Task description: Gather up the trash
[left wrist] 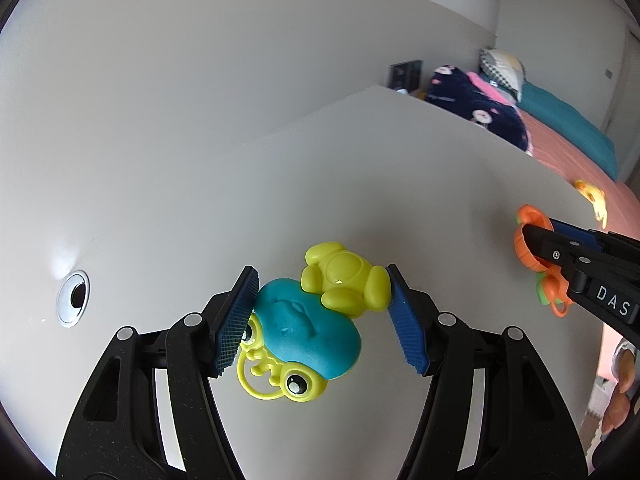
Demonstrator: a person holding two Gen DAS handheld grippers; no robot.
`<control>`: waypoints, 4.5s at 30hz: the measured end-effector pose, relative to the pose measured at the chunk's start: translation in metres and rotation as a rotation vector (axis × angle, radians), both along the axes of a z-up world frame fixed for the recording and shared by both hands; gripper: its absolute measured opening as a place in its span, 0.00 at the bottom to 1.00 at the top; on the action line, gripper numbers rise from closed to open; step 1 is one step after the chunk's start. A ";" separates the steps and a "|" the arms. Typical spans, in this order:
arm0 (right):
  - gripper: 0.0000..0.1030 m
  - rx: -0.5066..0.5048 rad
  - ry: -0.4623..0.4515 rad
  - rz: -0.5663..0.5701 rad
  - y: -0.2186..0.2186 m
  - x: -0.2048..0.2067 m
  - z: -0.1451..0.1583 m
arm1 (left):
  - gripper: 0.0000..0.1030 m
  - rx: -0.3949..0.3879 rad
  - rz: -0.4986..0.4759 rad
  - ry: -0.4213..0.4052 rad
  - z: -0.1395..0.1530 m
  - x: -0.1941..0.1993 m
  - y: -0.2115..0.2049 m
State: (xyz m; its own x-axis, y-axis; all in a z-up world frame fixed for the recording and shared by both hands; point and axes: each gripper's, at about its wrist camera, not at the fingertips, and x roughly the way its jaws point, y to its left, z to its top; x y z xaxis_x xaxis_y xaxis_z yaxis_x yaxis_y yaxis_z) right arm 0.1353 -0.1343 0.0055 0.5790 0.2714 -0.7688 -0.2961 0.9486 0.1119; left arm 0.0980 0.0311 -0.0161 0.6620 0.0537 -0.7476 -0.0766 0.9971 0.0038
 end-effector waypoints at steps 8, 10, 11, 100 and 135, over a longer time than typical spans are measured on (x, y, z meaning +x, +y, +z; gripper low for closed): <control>0.27 0.016 -0.035 -0.053 -0.042 -0.037 0.019 | 0.61 0.000 -0.077 -0.026 0.017 -0.024 -0.038; 0.27 0.019 -0.044 -0.067 -0.052 -0.046 0.023 | 0.61 0.005 -0.092 -0.031 0.019 -0.030 -0.047; 0.27 0.020 -0.046 -0.072 -0.056 -0.049 0.024 | 0.61 0.006 -0.100 -0.035 0.021 -0.034 -0.052; 0.27 0.011 -0.052 -0.676 -0.356 -0.231 0.004 | 0.46 0.030 -0.715 -0.022 0.012 -0.139 -0.354; 0.71 -0.016 -0.066 -0.731 -0.361 -0.239 0.004 | 0.66 0.024 -0.688 -0.009 0.013 -0.140 -0.347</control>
